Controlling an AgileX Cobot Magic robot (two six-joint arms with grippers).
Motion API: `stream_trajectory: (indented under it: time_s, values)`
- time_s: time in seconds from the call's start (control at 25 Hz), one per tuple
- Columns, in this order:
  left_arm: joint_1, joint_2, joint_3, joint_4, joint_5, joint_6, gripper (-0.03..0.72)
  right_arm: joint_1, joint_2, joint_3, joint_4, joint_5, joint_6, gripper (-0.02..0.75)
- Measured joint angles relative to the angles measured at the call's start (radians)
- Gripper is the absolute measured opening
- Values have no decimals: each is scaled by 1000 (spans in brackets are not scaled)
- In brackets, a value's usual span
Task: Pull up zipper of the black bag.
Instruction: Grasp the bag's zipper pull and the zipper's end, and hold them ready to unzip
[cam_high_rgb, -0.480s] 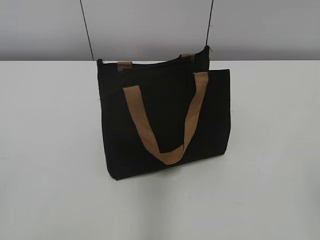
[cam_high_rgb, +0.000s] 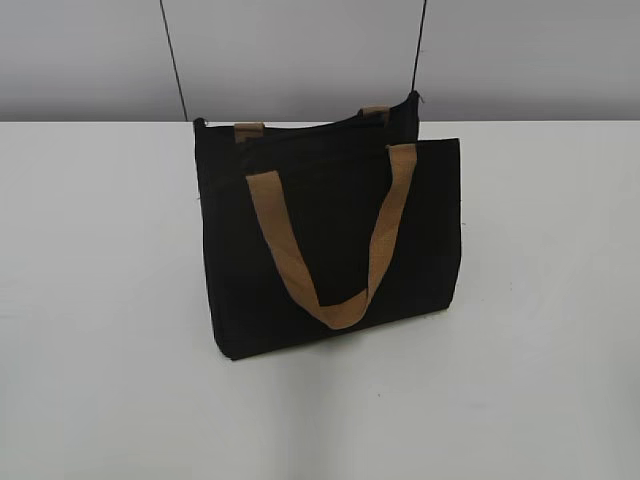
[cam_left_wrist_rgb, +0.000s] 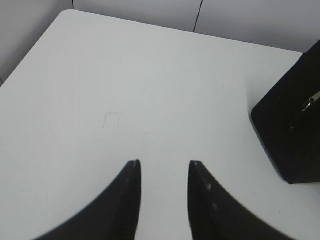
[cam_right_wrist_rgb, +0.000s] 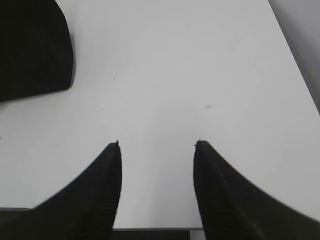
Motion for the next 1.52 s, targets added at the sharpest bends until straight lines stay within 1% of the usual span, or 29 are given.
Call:
stream_trajectory:
  time_s: [0.16, 0.28, 0.36, 0.6, 0.76, 0.88, 1.04, 1.2, 1.32, 1.52]
  values:
    - [0, 7, -1, 0, -2, 0, 244, 0, 0, 0, 0, 0, 0, 370]
    - [0, 48, -16, 0, -64, 5, 244, 0, 0, 0, 0, 0, 0, 370]
    - [0, 87, -27, 0, -152, 20, 244, 0, 0, 0, 0, 0, 0, 370]
    - [-8, 234, -31, 0, -503, 49, 244, 0, 0, 0, 0, 0, 0, 370]
    - [-59, 349, -27, -2, -742, 49, 244, 0, 0, 0, 0, 0, 0, 370]
    - [-106, 438, -11, -2, -854, 50, 244, 0, 0, 0, 0, 0, 0, 370]
    - [-150, 569, 49, -1, -1042, 50, 244, 0, 0, 0, 0, 0, 0, 370]
    - [-164, 719, 154, 7, -1308, 50, 244, 0, 0, 0, 0, 0, 0, 370]
    - [-173, 845, 209, 7, -1480, 50, 244, 0, 0, 0, 0, 0, 0, 370]
    - [-226, 1072, 221, 9, -1636, 50, 244, 0, 0, 0, 0, 0, 0, 370]
